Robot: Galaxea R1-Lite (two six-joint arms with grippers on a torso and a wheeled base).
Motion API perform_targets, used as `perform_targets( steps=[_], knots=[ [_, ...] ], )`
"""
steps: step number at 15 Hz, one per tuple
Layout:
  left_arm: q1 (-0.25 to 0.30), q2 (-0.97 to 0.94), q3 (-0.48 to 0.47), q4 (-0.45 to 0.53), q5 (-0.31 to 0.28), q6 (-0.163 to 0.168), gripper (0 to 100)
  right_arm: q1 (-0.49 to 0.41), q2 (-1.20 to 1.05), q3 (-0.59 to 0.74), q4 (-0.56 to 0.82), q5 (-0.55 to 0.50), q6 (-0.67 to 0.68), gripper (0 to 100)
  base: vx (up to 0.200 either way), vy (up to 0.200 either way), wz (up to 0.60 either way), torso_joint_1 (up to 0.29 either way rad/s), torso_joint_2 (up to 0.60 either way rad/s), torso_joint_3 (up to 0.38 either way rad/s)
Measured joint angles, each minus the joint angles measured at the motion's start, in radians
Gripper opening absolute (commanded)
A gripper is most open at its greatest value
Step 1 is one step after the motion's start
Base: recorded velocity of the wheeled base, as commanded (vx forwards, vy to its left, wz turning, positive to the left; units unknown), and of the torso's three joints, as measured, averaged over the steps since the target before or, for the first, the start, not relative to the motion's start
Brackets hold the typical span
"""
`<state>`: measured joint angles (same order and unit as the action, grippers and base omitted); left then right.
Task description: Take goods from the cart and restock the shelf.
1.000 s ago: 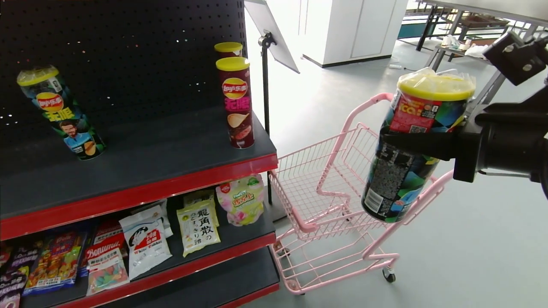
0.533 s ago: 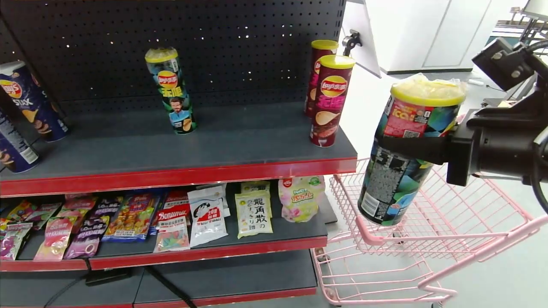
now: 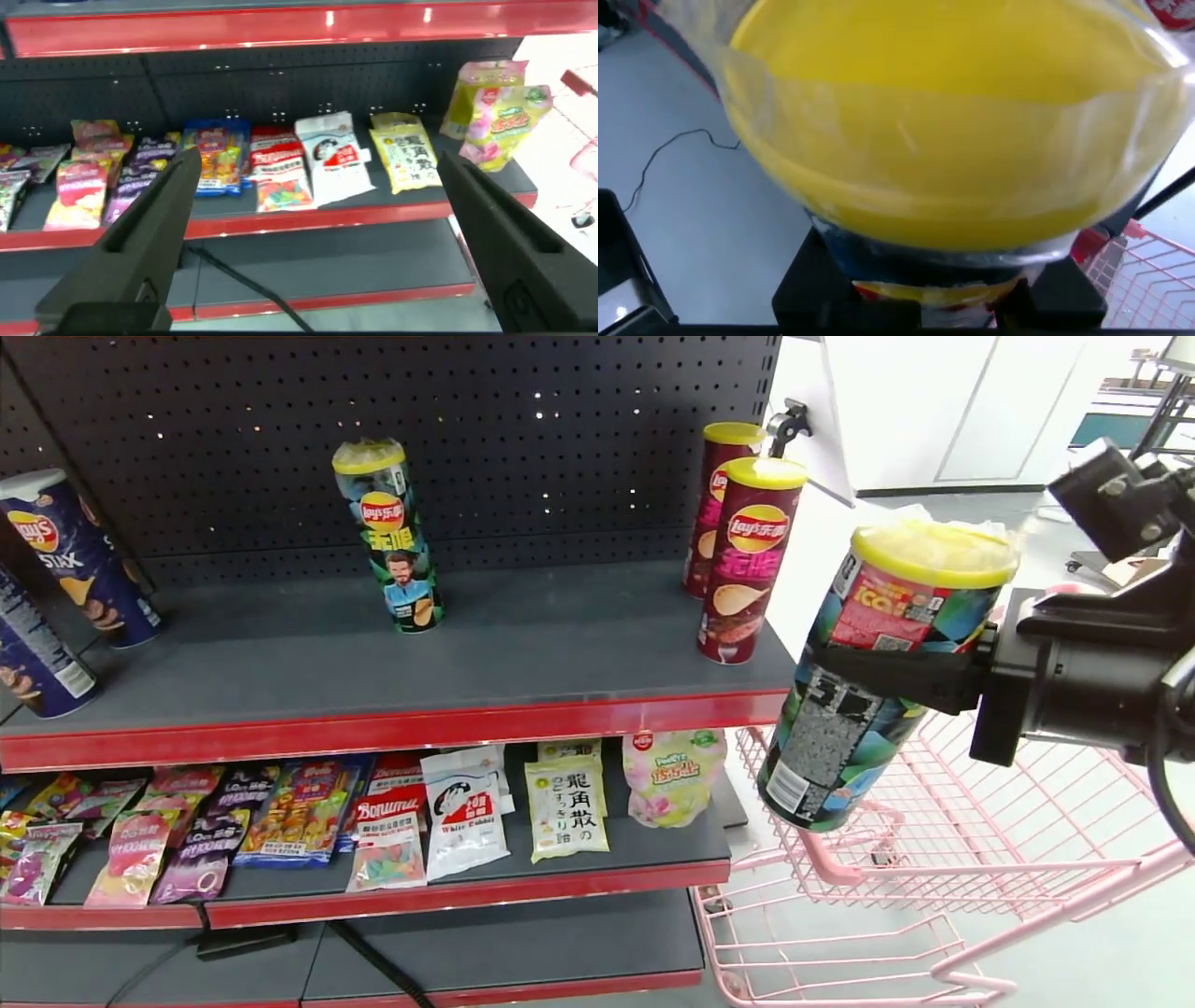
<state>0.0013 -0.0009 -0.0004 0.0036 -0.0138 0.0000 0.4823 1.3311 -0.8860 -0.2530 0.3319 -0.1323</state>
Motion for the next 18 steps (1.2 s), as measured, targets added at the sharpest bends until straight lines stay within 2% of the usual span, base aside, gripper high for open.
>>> perform_targets(
  steps=[4, 9, 12, 17, 18],
  knots=[
    [0.0, 0.0, 0.0, 0.0, 0.0, 0.0, 100, -0.004, 0.006, 0.001, -0.069, 0.001, -0.02, 0, 0.0, 0.2, 0.0, 0.002, 0.0, 0.0],
    [0.0, 0.0, 0.0, 0.0, 0.0, 0.0, 100, -0.004, 0.015, 0.001, -0.069, 0.01, -0.019, 0, 0.0, 0.2, 0.0, 0.0, 0.0, 0.0],
    [0.0, 0.0, 0.0, 0.0, 0.0, 0.0, 100, -0.018, 0.01, 0.008, -0.069, 0.073, -0.018, 0, 0.0, 0.2, 0.0, 0.004, 0.0, 0.002],
    [0.0, 0.0, 0.0, -0.001, 0.0, 0.0, 100, -0.043, -0.013, 0.022, -0.067, 0.087, -0.019, 0, 0.0, 0.2, 0.0, 0.001, 0.0, 0.002],
    [0.0, 0.0, 0.0, 0.0, 0.0, 0.0, 100, -0.045, -0.02, 0.029, -0.066, 0.087, -0.02, 0, 0.0, 0.0, 0.0, 0.0, 0.0, 0.0]
  ],
)
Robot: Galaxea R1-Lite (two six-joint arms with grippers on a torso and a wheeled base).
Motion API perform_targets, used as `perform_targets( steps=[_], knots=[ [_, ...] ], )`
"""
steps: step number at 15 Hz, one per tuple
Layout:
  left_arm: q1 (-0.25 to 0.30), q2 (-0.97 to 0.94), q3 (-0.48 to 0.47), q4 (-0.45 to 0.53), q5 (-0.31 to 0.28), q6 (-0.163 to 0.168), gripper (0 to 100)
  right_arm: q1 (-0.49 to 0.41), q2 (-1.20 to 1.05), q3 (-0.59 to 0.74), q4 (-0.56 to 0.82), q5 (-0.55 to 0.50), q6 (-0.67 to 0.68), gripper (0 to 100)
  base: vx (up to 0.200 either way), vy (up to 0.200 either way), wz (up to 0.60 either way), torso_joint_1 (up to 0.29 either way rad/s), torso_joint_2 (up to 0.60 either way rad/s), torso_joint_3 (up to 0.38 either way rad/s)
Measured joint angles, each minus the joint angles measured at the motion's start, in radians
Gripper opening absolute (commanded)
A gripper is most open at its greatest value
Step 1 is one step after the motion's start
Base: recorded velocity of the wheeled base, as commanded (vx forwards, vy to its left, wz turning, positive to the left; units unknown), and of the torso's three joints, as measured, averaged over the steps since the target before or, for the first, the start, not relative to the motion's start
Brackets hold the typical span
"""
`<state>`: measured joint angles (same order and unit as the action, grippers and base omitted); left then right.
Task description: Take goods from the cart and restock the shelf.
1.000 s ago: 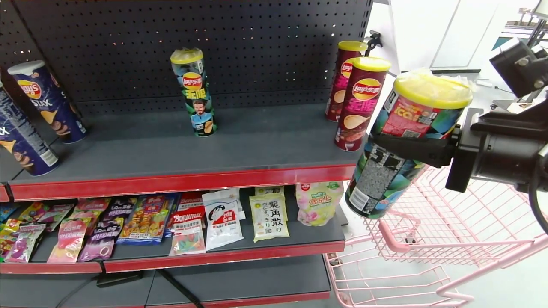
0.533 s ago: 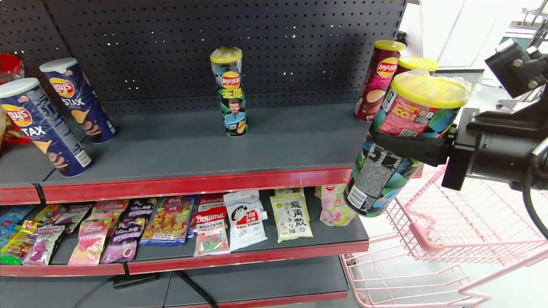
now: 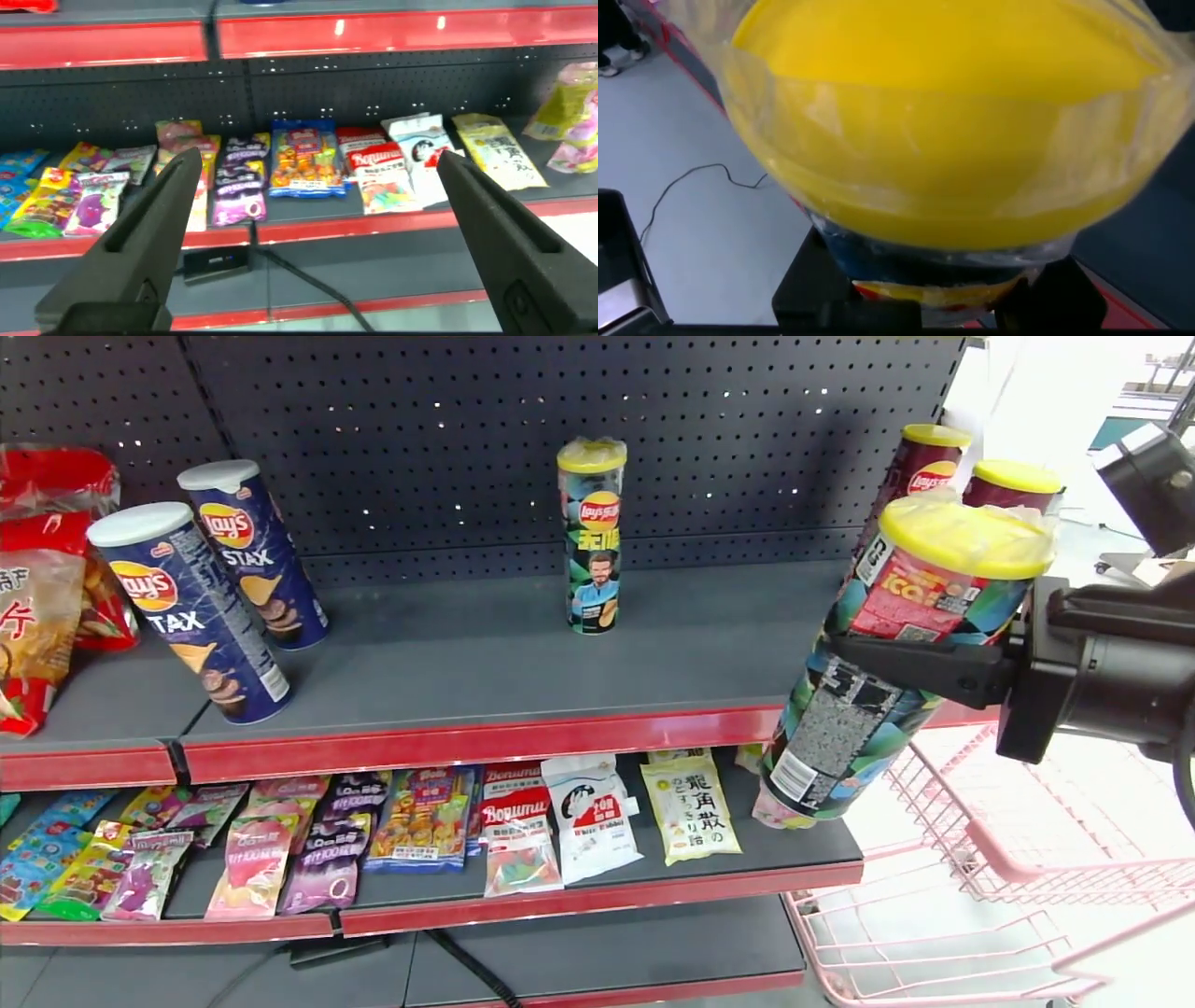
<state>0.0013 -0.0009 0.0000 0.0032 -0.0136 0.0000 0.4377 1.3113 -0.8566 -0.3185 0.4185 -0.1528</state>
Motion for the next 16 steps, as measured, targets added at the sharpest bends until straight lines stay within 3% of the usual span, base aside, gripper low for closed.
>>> perform_targets(
  steps=[6, 16],
  knots=[
    [0.0, 0.0, 0.0, 0.0, -0.001, 0.0, 100, 0.005, -0.031, 0.022, -0.001, -0.003, -0.001, 0, 0.0, 0.0, 0.0, 0.0, 0.0, 0.0],
    [0.0, 0.0, 0.0, 0.0, 0.0, 0.0, 100, 0.055, -0.056, 0.039, 0.001, -0.008, -0.002, 0, 0.2, 0.0, 0.0, 0.003, 0.0, 0.003]
  ],
)
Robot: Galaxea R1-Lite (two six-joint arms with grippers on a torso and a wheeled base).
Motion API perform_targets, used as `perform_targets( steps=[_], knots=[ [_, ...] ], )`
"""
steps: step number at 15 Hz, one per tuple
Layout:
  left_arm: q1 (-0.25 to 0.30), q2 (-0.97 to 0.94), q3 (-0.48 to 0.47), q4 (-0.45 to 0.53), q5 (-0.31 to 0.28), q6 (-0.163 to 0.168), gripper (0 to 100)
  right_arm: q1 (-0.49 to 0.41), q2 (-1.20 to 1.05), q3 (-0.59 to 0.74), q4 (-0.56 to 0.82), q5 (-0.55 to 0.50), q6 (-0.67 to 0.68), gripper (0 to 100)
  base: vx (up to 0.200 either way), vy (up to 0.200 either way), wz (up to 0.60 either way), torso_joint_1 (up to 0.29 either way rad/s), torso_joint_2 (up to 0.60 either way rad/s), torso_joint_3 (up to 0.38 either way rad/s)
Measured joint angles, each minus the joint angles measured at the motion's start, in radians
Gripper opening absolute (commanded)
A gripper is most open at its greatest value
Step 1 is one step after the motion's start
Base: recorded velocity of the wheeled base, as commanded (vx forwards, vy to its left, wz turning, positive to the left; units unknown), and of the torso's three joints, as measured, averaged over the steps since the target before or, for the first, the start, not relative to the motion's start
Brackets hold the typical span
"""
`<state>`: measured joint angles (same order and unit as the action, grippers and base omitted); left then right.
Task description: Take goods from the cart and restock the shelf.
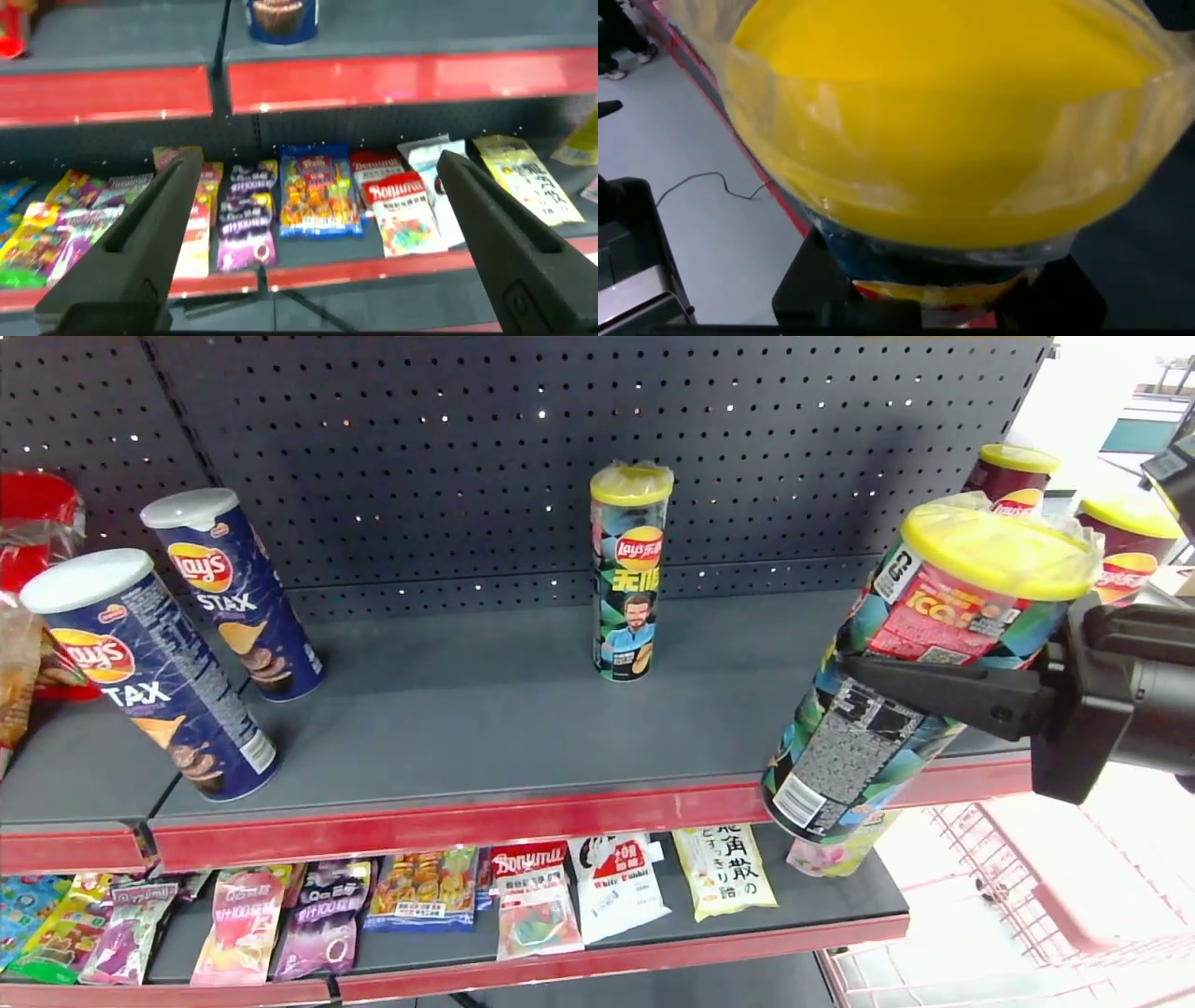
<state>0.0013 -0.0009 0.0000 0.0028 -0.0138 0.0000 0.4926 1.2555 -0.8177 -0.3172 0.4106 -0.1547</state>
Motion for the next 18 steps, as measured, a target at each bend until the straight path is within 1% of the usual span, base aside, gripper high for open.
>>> perform_targets(
  steps=[2, 9, 13, 14, 15, 16, 17, 18],
  knots=[
    [0.0, 0.0, 0.0, 0.0, 0.0, 0.0, 100, 0.0, 0.0, 0.0, 0.0, 0.0, 0.0, 0, 0.2, 0.0, 0.0, 0.005, 0.0, 0.0],
    [0.0, 0.0, 0.0, 0.0, 0.0, -0.002, 100, 0.002, -0.001, 0.007, -0.001, -0.007, -0.002, 0, 0.0, 0.0, 0.0, 0.0, 0.0, 0.0],
    [-0.002, 0.008, 0.0, 0.0, -0.001, 0.0, 100, 0.003, -0.002, 0.02, -0.003, -0.01, -0.044, 0, 0.0, 0.0, 0.0, 0.0, 0.0, 0.0],
    [-0.008, 0.02, 0.0, 0.0, -0.009, 0.002, 100, 0.005, -0.006, 0.021, -0.002, -0.014, -0.045, 0, 0.0, 0.0, 0.0, 0.0, 0.0, 0.0],
    [-0.016, 0.029, 0.0, 0.0, -0.052, 0.019, 100, 0.018, -0.014, 0.022, 0.0, -0.025, -0.045, 0, 0.0, 0.0, 0.0, 0.0, 0.0, 0.0],
    [-0.019, 0.035, 0.0, -0.003, -0.086, 0.05, 100, 0.034, -0.026, 0.022, 0.001, -0.039, -0.043, 0, 0.0, 0.0, 0.0, 0.0, 0.0, 0.0],
    [-0.021, 0.042, -0.008, -0.01, -0.102, 0.06, 100, 0.041, -0.039, 0.022, 0.001, -0.062, -0.042, 0, 0.0, 0.0, 0.0, 0.0, 0.0, 0.0],
    [-0.027, 0.057, -0.042, -0.015, -0.122, 0.059, 100, 0.046, -0.053, 0.024, 0.003, -0.078, -0.041, 0, 0.0, 0.0, 0.0, 0.0, 0.0, 0.0]
  ],
)
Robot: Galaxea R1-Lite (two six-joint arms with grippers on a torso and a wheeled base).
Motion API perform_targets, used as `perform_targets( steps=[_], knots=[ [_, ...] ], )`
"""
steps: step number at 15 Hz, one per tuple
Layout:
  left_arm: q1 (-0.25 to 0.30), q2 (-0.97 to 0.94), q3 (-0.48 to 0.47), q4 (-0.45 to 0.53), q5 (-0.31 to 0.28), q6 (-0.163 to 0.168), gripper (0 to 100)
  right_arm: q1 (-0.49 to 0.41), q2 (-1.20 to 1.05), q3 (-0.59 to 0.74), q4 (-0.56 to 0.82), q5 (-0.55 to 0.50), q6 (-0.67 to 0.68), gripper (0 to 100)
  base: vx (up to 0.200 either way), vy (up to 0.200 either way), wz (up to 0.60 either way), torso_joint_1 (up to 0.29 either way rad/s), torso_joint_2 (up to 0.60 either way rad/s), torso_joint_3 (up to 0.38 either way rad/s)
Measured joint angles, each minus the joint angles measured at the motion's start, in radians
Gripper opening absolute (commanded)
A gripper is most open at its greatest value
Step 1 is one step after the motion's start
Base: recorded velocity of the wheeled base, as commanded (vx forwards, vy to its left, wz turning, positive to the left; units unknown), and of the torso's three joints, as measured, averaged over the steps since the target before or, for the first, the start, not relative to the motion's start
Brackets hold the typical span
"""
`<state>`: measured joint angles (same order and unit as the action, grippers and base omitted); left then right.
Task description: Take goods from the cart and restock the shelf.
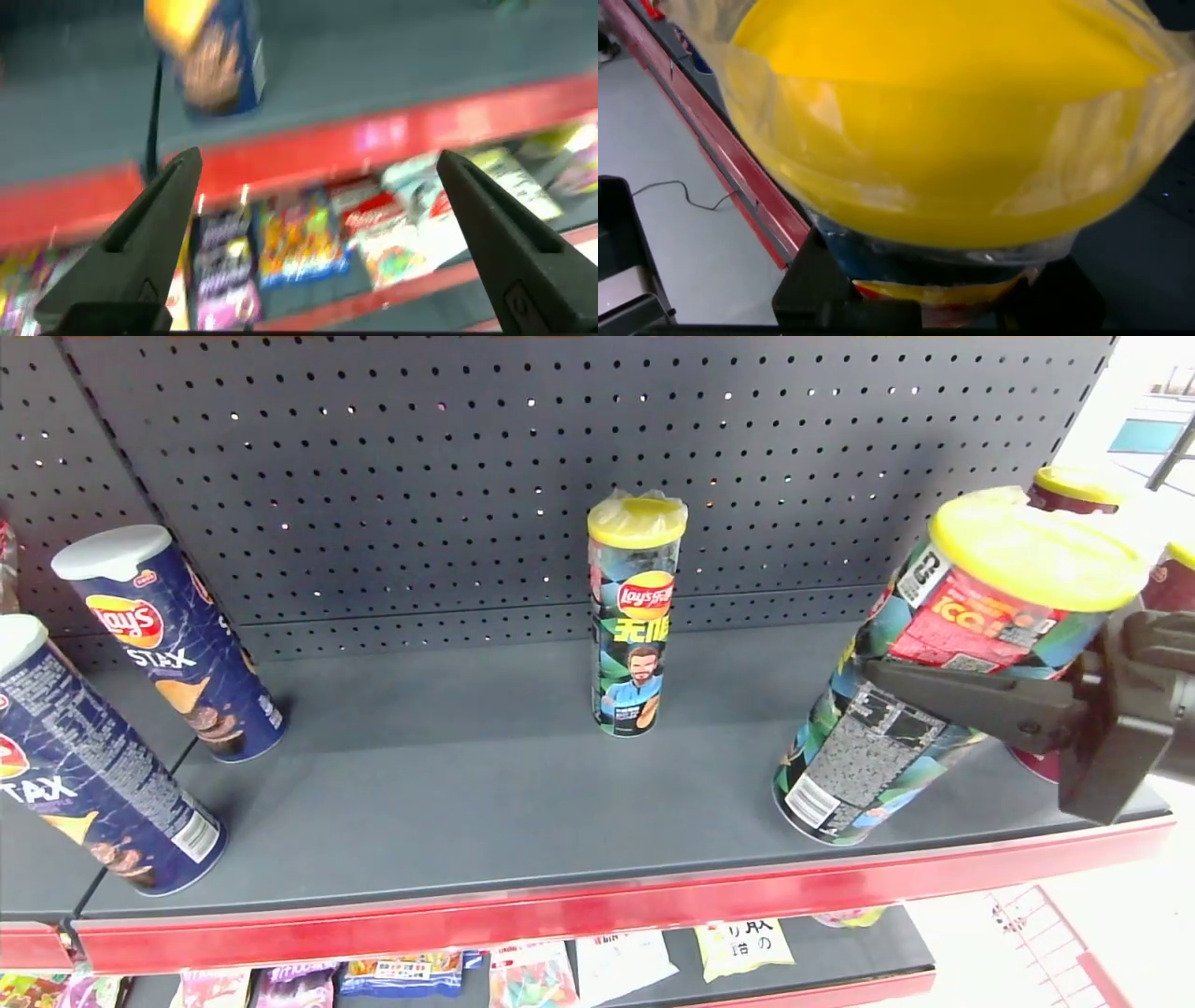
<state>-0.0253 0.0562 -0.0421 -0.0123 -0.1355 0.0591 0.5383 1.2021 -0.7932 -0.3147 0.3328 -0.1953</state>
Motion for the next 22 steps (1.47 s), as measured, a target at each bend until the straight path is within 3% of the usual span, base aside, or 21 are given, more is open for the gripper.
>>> perform_targets(
  steps=[2, 5, 8, 10, 12, 15, 19, 22],
  knots=[
    [-0.014, 0.086, -0.145, -0.003, -0.056, -0.003, 100, 0.003, -0.03, 0.009, 0.004, -0.017, 0.001, 0, 0.0, 0.0, 0.0, 0.0, 0.0, 0.0],
    [-0.076, 0.393, -0.384, -0.017, -0.21, 0.017, 100, 0.003, -0.058, 0.04, 0.004, -0.018, 0.003, 0, 0.0, 0.0, 0.0, 0.0, 0.0, 0.0],
    [-0.234, 0.775, -0.6, -0.065, -0.33, 0.041, 100, 0.003, -0.071, 0.069, 0.0, -0.018, 0.005, 0, 0.0, 0.0, 0.0, 0.0, 0.0, 0.0],
    [-0.333, 1.004, -0.754, -0.093, -0.375, 0.049, 100, 0.001, -0.074, 0.071, 0.001, -0.018, 0.005, 0, 0.0, 0.0, 0.0, 0.0, 0.0, 0.0],
    [-0.397, 1.21, -0.919, -0.105, -0.411, 0.058, 100, 0.001, -0.073, 0.071, 0.001, -0.019, 0.005, 0, 0.0, 0.0, 0.0, 0.0, 0.0, 0.0],
    [-0.44, 1.433, -1.106, -0.116, -0.443, 0.104, 100, 0.0, -0.069, 0.065, 0.001, -0.02, 0.006, 0, 0.0, 0.0, 0.0, 0.0, 0.0, 0.0],
    [-0.447, 1.608, -1.271, -0.118, -0.453, 0.12, 100, -0.002, -0.067, 0.063, 0.001, -0.021, 0.007, 0, 0.0, 0.0, 0.0, 0.0, 0.0, 0.0],
    [-0.44, 1.688, -1.336, -0.117, -0.443, 0.121, 100, -0.005, -0.067, 0.065, 0.001, -0.021, 0.007, 0, 0.0, 0.0, 0.0, 0.0, 0.0, 0.0]
  ],
)
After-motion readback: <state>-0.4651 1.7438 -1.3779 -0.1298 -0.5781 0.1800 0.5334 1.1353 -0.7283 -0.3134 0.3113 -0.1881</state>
